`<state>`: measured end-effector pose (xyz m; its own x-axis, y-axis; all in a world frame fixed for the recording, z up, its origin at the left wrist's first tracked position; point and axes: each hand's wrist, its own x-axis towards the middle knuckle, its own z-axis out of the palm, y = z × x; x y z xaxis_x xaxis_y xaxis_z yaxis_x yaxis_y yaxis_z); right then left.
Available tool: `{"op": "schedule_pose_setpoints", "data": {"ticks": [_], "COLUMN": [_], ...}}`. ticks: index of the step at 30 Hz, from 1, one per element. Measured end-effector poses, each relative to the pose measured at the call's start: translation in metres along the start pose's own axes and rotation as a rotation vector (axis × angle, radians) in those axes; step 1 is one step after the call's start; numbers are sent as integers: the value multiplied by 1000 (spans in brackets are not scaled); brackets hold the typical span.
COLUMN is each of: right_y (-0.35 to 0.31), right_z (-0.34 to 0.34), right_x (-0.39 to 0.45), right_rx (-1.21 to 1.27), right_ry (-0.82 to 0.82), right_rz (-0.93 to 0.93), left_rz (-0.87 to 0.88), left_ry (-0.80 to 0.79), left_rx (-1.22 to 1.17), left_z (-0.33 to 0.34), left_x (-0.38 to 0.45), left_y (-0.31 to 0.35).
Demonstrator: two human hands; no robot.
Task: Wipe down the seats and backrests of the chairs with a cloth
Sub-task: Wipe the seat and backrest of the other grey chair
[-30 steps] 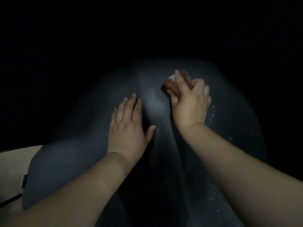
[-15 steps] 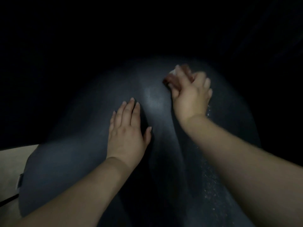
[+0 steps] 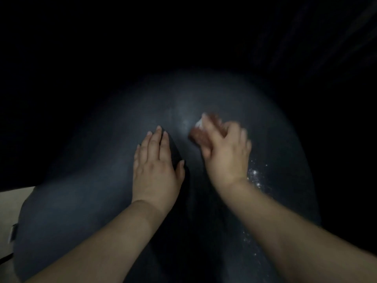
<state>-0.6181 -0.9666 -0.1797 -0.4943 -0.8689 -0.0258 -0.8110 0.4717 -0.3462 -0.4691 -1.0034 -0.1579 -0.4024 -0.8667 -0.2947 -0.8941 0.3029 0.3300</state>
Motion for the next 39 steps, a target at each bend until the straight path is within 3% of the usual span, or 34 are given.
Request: {"op": "schedule_pose_setpoints", "data": {"ticks": [2, 5, 11, 15, 18, 24, 31, 36, 39], "right_y": [2, 23, 59, 46, 55, 97, 120, 159, 141], "right_z": [-4, -12, -15, -16, -24, -30, -47, -51, -45], "right_x": [-27, -2, 54, -8, -4, 60, -28, -7, -38], "right_rx": [-11, -34, 32, 8, -52, -10, -11, 89, 84], "right_ry": [-50, -86, 49, -43, -100, 63, -89, 58, 62], "right_rz": [-112, -213, 96, -76, -215, 153, -163, 182, 123], "left_rz": [11, 37, 36, 31, 56, 69, 122, 141, 121], "left_ry": [-14, -29, -8, -12, -28, -12, -28, -13, 5], "left_rx": [4, 26, 23, 24, 38, 38, 26, 23, 21], "left_z": [0, 2, 10, 12, 12, 15, 23, 29, 34], "left_x": [0, -1, 2, 2, 1, -1, -14, -20, -23], "left_y": [3, 7, 16, 22, 23, 27, 42, 45, 49]}}
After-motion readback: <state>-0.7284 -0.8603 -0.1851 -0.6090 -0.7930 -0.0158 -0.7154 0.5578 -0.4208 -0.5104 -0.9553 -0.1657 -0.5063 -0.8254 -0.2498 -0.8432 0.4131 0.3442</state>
